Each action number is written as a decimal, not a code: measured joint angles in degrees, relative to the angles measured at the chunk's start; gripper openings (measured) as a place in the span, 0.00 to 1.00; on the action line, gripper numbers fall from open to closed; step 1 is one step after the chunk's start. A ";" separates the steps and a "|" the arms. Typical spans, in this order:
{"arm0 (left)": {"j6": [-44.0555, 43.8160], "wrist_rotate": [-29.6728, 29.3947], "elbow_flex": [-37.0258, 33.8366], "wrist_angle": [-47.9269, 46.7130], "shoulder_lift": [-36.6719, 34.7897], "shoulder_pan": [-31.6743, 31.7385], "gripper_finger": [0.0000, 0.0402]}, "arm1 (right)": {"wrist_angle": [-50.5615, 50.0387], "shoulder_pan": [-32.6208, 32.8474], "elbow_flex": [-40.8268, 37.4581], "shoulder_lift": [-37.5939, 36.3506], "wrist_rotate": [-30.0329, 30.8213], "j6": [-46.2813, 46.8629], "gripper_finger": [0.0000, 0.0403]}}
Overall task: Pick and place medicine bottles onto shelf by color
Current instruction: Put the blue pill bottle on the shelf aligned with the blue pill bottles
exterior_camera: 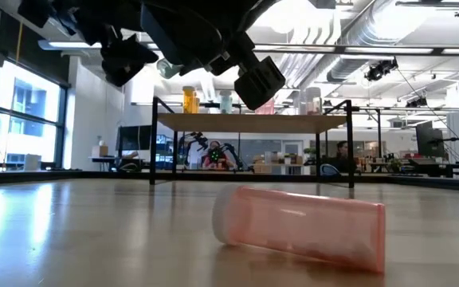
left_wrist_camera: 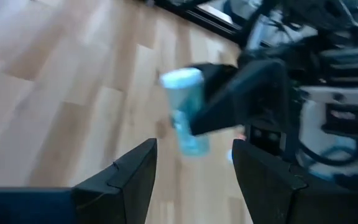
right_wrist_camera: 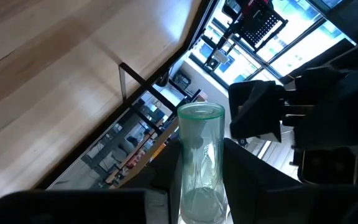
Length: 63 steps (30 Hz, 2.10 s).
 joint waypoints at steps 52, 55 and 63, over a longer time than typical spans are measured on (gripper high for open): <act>-7.16 39.30 -0.02 3.66 1.07 18.58 0.50 | 0.96 -4.99 10.87 -0.24 -3.65 -9.02 0.19; -7.22 39.01 -0.07 3.98 1.07 18.65 0.50 | 1.21 -5.42 11.52 -0.22 -3.95 -8.98 0.19; -7.26 38.51 -0.07 5.48 1.07 18.99 0.50 | 3.40 -6.23 15.13 -0.22 -4.94 -8.61 0.19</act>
